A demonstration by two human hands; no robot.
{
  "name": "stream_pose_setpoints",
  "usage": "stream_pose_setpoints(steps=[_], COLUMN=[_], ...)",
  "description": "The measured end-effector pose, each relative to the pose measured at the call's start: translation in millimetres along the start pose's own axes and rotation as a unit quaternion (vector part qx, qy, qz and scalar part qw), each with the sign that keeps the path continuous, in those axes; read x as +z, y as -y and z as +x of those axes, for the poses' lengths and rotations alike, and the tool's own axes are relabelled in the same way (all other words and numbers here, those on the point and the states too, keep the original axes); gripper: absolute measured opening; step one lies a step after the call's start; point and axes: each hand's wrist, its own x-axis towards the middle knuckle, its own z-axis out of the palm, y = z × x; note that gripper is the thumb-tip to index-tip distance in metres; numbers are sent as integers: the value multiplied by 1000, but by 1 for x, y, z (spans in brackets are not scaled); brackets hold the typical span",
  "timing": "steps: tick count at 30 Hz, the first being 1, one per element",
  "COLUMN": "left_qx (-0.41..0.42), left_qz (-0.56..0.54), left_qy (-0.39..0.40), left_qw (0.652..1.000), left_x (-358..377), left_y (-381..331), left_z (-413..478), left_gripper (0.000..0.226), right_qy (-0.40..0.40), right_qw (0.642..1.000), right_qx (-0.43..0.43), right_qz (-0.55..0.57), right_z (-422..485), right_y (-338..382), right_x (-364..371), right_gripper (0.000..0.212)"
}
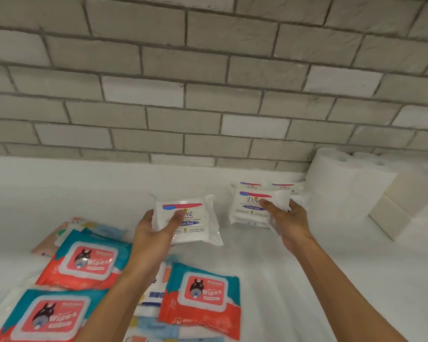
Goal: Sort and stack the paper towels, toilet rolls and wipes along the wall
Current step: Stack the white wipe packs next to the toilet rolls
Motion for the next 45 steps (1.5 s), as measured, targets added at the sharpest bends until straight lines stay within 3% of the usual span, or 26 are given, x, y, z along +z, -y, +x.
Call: stream_pose_setpoints(steps=[6, 14, 23, 26, 32, 37, 39, 42, 45], left_qx=[-12, -35, -25, -32, -56, -63, -64, -62, -56], left_qz=[-23, -40, -52, -59, -64, -50, -44, -38, -29], left_qy=[6, 18, 36, 51, 44, 29, 23, 1, -23], left_qw=[1000, 998, 998, 996, 995, 996, 997, 997, 998], left_x=[50, 99, 142, 158, 193, 215, 219, 222, 224], left_y=[-4, -5, -7, -8, -11, -9, -7, -4, 2], left_z=[11, 28, 53, 62, 89, 109, 116, 125, 134], left_gripper=[20, 30, 29, 30, 26, 14, 10, 22, 26], right_qy=[-25, -68, -58, -57, -62, -48, -47, -64, -90], right_qw=[1000, 991, 967, 944, 897, 780, 756, 763, 787], right_qx=[5, -31, -64, -92, -152, -225, -231, -245, -331], right_qz=[9, -110, -240, -312, -411, -581, -610, -595, -512], right_z=[52, 126, 172, 173, 171, 174, 173, 167, 156], right_y=[13, 30, 29, 25, 12, 5, 9, 13, 6], right_x=[-41, -51, -55, -60, -64, -66, -67, -70, -69], right_gripper=[26, 36, 52, 58, 36, 27, 28, 27, 23])
